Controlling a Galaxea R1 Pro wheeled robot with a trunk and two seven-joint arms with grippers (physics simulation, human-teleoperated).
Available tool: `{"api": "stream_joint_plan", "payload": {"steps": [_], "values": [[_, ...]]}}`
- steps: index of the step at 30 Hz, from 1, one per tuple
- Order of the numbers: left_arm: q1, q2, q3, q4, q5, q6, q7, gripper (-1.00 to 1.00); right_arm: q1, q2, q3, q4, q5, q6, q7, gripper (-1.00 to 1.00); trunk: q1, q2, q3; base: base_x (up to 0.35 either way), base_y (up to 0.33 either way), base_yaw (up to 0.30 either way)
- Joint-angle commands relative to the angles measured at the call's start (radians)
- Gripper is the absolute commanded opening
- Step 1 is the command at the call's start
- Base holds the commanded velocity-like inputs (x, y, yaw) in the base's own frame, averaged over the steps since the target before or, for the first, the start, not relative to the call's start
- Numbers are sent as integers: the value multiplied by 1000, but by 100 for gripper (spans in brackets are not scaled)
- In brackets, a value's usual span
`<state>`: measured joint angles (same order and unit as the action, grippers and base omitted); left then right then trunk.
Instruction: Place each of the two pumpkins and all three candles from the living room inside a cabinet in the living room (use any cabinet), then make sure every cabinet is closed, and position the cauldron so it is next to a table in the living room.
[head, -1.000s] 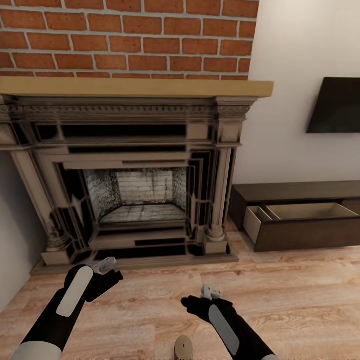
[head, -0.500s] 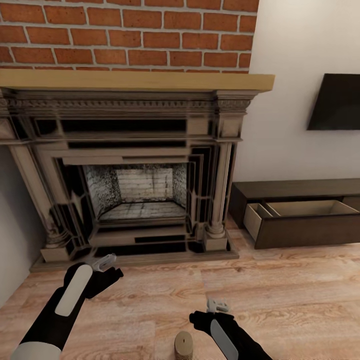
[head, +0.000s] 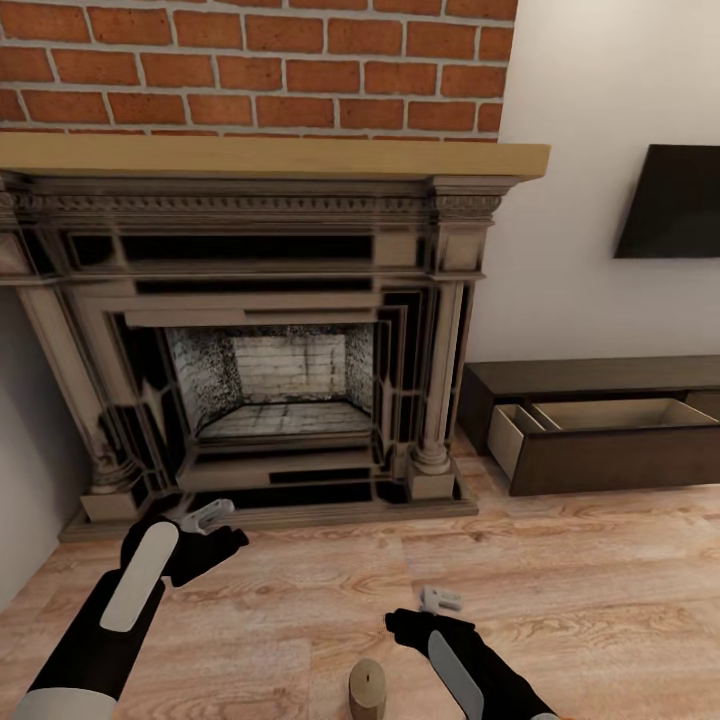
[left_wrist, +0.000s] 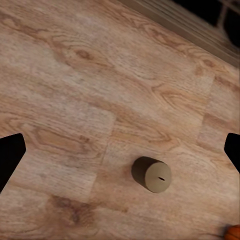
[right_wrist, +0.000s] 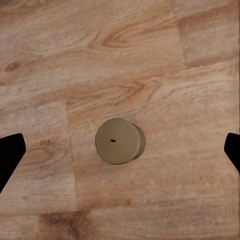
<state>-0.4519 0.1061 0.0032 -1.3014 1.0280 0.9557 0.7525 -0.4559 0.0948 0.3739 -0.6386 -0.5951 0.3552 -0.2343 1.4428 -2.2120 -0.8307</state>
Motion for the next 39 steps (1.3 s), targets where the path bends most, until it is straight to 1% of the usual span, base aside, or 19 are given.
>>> {"api": "stream_joint_plan", "payload": {"steps": [1, 3, 5, 24, 28, 32, 36, 39], "values": [[-1, -1, 0, -1, 10, 2, 10, 100, -1, -7, 5, -2, -11, -1, -9, 100, 0, 0, -1, 0, 0, 0], [-1, -2, 0, -1, 10, 2, 10, 100, -1, -16, 5, -2, -11, -4, -8, 100, 0, 0, -1, 0, 0, 0], [-1, -3, 1, -1, 9, 2, 10, 100, -1, -18, 5, -3, -11, -5, -8, 100, 0, 0, -1, 0, 0, 0], [-1, -2, 6, -1, 9, 2, 7, 100, -1, -20, 5, -3, -11, -7, -8, 100, 0, 0, -1, -2, 1, 0], [-1, -1, 9, -1, 10, 3, 8, 100, -1, -20, 5, -3, -11, -7, -9, 100, 0, 0, 0, -140, 157, -39], [-1, 1, 10, -1, 11, 3, 8, 100, -1, -20, 5, -2, -11, -7, -8, 100, 0, 0, 4, -188, 244, -167], [-1, 1, 10, -1, 11, 3, 7, 100, -1, -20, 5, -2, -11, -7, -8, 100, 0, 0, 6, -62, 272, -138], [-1, -1, 5, -1, 10, 2, 8, 100, -1, -20, 4, -2, -11, -7, -8, 100, 0, 0, 7, -13, 105, -33]]}}
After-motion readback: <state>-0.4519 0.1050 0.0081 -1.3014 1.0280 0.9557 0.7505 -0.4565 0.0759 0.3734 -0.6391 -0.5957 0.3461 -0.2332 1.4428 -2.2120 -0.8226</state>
